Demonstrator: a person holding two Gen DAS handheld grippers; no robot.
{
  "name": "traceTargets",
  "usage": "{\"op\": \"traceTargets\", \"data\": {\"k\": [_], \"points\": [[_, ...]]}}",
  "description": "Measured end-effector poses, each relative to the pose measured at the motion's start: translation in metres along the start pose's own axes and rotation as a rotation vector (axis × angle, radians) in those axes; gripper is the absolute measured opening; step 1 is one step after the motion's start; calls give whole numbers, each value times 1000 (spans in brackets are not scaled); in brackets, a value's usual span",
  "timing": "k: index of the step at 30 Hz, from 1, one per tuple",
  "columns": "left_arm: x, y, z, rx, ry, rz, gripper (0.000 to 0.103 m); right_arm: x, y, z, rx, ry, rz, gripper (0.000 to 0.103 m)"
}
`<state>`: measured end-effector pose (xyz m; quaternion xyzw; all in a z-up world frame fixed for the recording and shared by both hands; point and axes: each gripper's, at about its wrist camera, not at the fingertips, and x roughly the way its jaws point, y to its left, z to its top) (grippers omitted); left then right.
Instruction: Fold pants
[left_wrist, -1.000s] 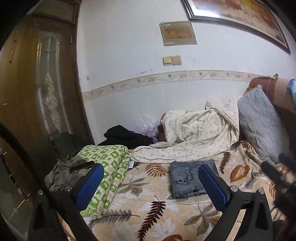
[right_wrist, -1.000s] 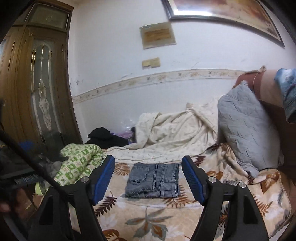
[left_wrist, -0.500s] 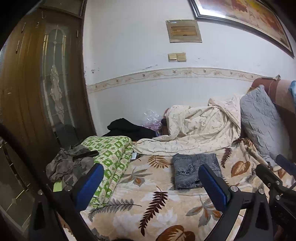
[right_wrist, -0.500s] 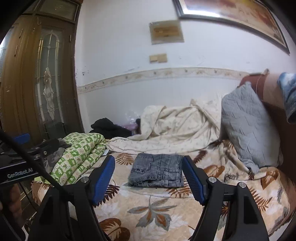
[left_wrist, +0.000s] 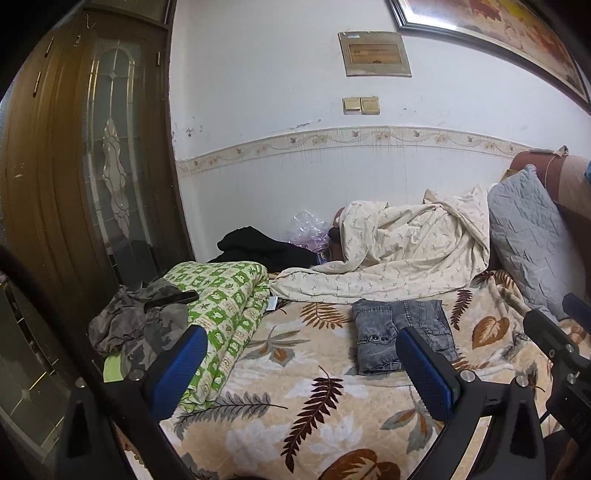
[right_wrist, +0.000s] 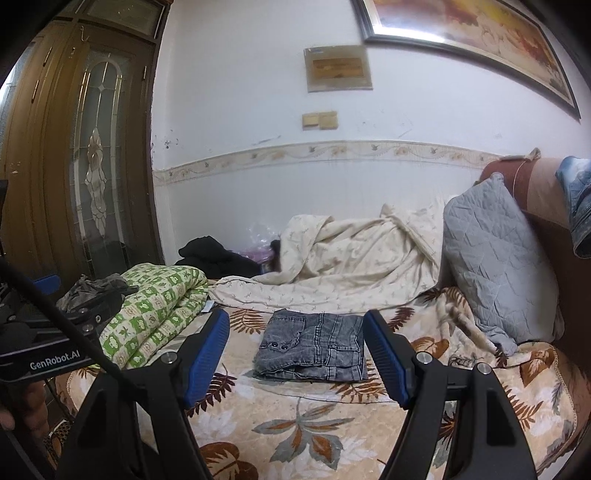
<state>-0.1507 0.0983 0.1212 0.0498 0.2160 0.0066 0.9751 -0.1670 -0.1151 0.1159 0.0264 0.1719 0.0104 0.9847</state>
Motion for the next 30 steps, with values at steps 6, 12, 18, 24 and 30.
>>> {"op": "traceTargets", "data": {"k": [6, 12, 18, 24, 30], "points": [[16, -2, -7, 3, 20, -2, 103, 14, 1, -3, -11, 19, -10, 75], [32, -4, -13, -1, 43, -6, 103, 30, -2, -8, -10, 43, -23, 75], [46, -7, -18, 3, 58, -13, 103, 46, -5, -12, -8, 66, -33, 75], [57, -7, -18, 2, 64, -19, 103, 59, -9, -14, -5, 80, -44, 75], [66, -9, -17, 2, 62, -34, 103, 70, -8, -13, -14, 87, -51, 75]]}}
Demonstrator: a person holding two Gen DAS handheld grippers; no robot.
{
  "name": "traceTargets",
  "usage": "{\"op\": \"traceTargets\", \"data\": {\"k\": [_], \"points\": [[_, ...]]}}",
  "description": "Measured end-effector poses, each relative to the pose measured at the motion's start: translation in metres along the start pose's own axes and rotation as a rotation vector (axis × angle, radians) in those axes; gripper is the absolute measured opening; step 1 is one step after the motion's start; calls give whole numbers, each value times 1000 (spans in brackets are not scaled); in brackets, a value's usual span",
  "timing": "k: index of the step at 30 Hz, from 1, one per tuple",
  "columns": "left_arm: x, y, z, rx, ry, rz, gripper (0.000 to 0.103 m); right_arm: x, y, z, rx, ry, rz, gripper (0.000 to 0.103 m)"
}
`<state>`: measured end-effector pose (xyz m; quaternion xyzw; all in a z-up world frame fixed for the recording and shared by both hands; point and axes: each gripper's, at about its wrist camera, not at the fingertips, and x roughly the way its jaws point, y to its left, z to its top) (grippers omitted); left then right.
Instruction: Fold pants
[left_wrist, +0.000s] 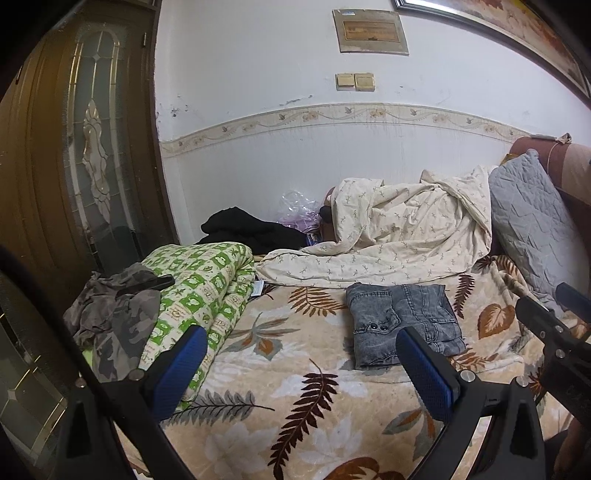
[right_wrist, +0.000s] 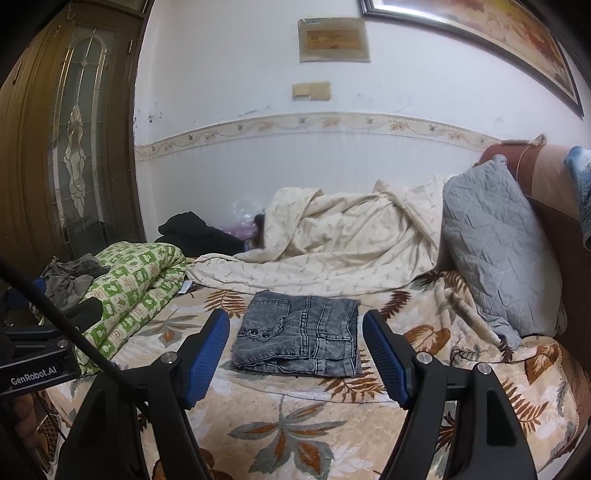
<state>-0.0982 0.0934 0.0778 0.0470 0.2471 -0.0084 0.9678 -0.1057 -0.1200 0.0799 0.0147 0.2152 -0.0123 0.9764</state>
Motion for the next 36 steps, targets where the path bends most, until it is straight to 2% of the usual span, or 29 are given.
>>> {"op": "traceTargets", "data": {"k": [20, 36], "points": [[41, -2, -9, -7, 54, -43, 103, 37, 6, -7, -16, 59, -26, 75], [62, 8, -13, -29, 80, -62, 103, 50, 12, -9, -34, 78, -37, 75]]}}
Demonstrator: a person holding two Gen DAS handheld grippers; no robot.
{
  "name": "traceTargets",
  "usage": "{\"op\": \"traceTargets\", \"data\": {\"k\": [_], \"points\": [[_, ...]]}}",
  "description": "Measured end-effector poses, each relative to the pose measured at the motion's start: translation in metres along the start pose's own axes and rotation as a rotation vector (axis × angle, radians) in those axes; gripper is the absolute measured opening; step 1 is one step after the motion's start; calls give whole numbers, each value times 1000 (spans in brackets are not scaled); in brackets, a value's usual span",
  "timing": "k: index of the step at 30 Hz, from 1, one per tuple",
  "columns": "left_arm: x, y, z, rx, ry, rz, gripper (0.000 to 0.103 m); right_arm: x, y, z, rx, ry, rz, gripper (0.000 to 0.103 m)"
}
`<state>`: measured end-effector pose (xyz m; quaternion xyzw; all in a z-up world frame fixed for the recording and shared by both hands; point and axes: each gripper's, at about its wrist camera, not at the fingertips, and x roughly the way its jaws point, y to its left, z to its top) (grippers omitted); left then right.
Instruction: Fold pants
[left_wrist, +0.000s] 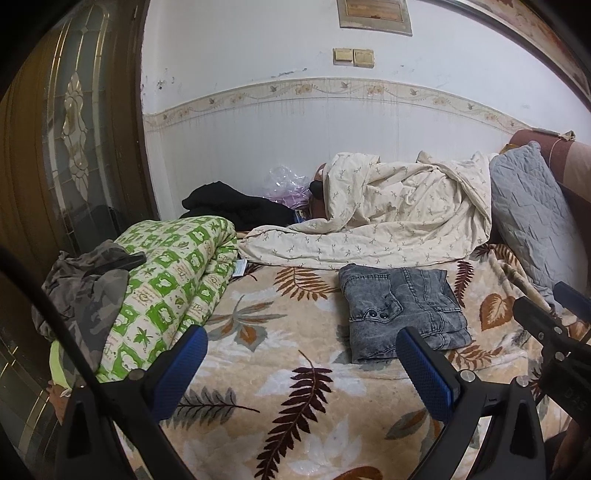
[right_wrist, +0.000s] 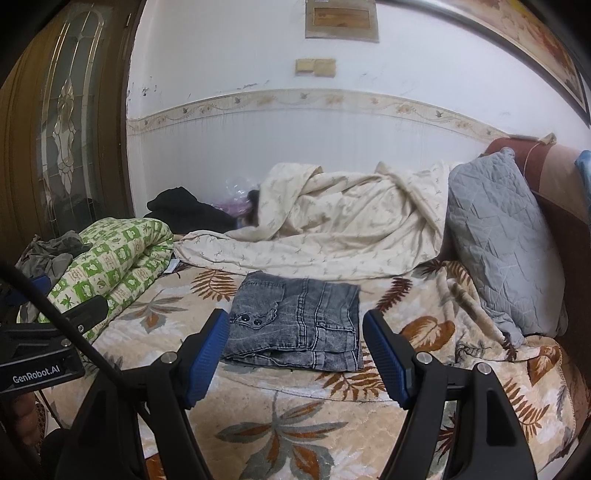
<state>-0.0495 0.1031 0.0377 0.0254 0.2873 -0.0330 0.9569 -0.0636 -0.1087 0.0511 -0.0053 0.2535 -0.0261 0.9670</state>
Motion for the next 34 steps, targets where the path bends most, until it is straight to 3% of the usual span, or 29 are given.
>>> {"op": "traceTargets", "data": {"k": [18, 34], "points": [[30, 15, 1, -25, 40, -5, 103, 25, 18, 5, -37, 28, 5, 75], [36, 2, 7, 15, 42, -11, 103, 36, 10, 7, -7, 40, 12, 75]]}}
